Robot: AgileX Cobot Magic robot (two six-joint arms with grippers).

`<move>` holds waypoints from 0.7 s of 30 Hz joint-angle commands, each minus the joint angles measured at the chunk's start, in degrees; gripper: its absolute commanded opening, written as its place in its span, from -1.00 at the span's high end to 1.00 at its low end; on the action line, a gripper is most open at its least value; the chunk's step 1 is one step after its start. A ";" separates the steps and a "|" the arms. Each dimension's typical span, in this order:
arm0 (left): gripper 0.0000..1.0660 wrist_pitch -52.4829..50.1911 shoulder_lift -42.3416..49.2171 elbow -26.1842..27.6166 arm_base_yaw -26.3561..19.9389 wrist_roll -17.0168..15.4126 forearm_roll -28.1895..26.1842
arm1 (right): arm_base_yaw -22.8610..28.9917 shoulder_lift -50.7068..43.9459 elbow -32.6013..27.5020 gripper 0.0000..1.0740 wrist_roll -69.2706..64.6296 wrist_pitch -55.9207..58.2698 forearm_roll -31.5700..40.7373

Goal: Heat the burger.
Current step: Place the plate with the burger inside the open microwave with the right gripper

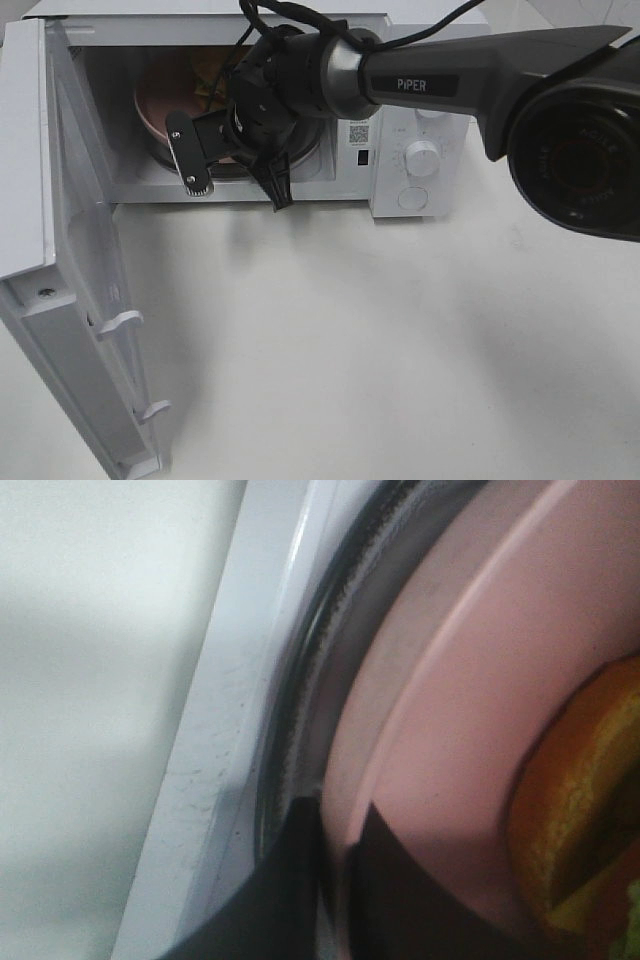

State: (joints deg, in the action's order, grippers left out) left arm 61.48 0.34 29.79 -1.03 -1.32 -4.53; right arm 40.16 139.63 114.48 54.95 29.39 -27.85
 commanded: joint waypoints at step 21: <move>-0.83 -0.06 0.92 -0.11 0.34 -0.06 -0.17 | -0.06 -0.74 1.26 0.41 -3.61 -2.46 -1.60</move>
State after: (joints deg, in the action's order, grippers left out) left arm 61.48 0.34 29.79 -1.03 -1.32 -4.53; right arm 40.16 139.80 115.28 52.14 27.50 -28.53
